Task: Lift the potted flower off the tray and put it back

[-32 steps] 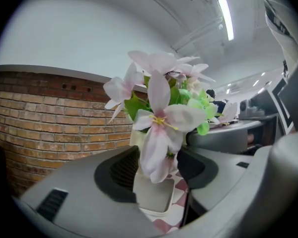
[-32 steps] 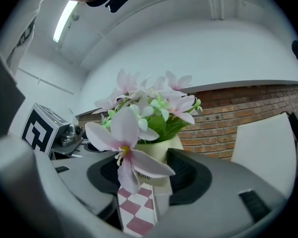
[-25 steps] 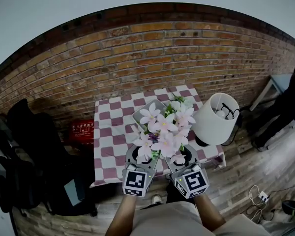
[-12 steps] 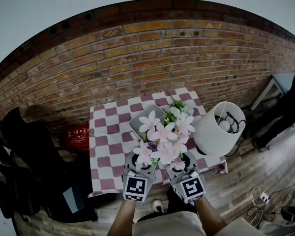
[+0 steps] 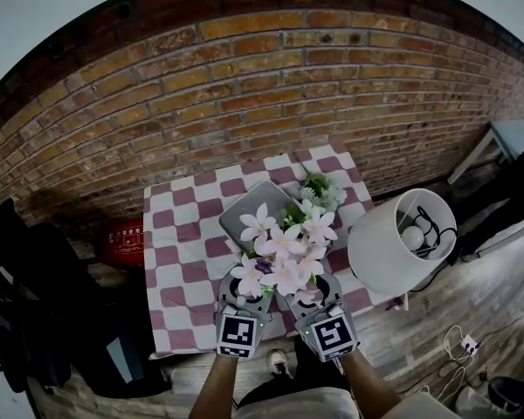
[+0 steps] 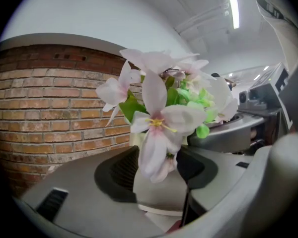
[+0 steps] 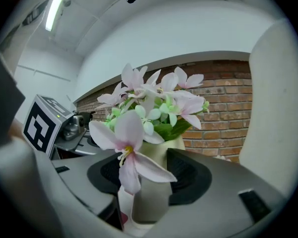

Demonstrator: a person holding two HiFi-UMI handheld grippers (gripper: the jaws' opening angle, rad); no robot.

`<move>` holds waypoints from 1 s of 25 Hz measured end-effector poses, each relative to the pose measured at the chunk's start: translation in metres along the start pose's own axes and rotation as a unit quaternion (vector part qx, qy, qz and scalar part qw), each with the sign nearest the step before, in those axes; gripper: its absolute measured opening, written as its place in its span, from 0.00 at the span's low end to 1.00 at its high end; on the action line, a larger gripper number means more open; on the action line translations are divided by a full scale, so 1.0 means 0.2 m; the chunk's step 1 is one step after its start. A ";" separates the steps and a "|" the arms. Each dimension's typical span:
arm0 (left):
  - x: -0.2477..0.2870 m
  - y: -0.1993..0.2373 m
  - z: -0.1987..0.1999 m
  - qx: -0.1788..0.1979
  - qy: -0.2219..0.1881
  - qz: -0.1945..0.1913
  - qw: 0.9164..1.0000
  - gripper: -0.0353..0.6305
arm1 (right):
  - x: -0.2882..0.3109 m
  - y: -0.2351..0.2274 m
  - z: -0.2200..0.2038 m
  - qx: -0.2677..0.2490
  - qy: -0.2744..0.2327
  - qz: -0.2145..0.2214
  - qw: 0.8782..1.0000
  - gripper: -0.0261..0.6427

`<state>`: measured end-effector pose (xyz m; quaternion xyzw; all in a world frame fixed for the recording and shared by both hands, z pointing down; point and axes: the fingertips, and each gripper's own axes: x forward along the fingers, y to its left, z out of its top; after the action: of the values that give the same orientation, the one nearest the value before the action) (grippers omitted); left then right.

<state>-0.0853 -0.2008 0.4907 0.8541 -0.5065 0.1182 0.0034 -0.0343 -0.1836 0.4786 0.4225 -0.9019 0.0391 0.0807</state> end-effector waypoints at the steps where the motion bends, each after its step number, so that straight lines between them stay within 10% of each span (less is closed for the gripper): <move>1: 0.03 0.00 -0.03 -0.002 0.005 -0.002 1.000 0.44 | 0.02 -0.01 -0.03 0.002 0.005 0.000 1.000 0.37; 17: 0.32 -0.01 -0.45 -0.016 0.084 -0.039 0.996 0.42 | 0.23 -0.12 -0.43 0.010 0.062 -0.003 0.998 0.31; 19: 0.35 -0.02 -0.50 -0.013 0.101 -0.033 0.994 0.22 | 0.27 -0.12 -0.47 0.023 0.070 -0.010 0.997 0.21; 25: 0.38 -0.07 -0.60 -0.040 0.130 -0.044 0.990 0.22 | 0.30 -0.21 -0.64 0.058 0.109 -0.029 0.992 0.34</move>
<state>-0.0627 -0.2443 0.6242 0.8522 -0.4679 0.2074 0.1086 -0.0244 -0.2384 0.6163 0.4458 -0.8713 0.1352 0.1547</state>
